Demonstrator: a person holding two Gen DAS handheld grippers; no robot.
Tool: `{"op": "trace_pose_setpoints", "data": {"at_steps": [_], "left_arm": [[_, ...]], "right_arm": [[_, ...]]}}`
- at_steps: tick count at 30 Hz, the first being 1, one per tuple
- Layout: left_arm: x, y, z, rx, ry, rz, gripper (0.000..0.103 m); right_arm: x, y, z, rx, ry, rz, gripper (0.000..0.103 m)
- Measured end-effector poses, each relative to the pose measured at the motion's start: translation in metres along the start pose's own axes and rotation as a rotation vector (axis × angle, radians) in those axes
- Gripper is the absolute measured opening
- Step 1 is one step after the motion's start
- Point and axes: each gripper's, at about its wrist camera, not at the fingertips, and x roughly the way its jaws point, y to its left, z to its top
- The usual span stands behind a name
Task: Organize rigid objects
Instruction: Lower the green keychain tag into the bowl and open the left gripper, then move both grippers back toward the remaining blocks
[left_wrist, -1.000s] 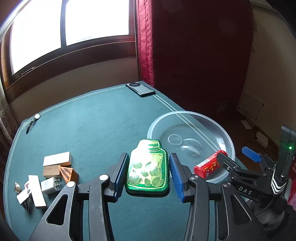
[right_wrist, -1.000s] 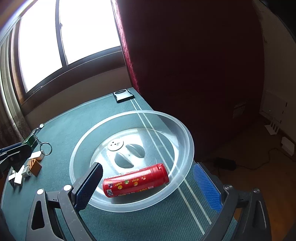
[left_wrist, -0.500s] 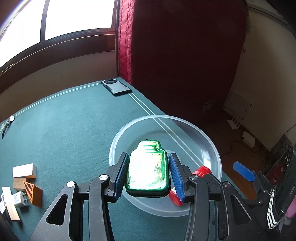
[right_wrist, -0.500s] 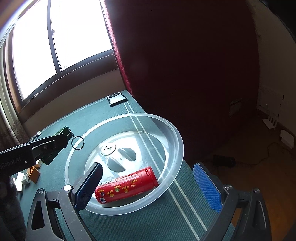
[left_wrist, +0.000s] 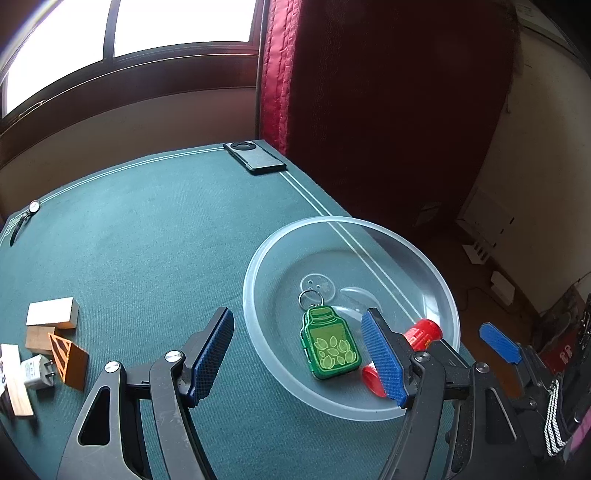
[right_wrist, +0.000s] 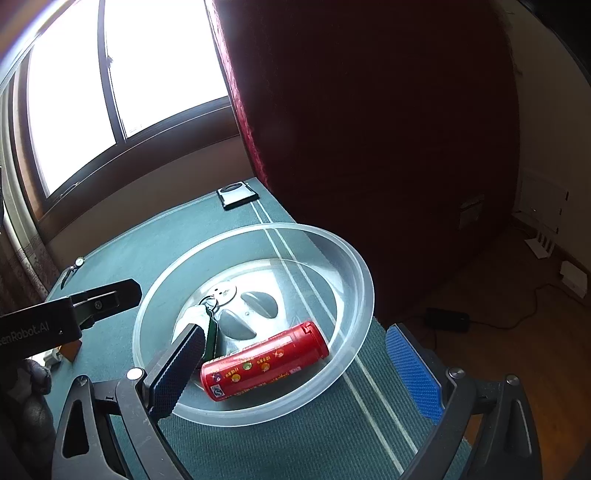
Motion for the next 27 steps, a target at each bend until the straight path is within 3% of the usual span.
{"op": "trace_pose_setpoints", "data": {"at_steps": [27], "left_arm": [[-0.022, 0.057, -0.020, -0.101, -0.015, 0.116, 0.073]], "right_arm": [[-0.018, 0.049, -0.015, -0.132, -0.027, 0.045, 0.100]]}}
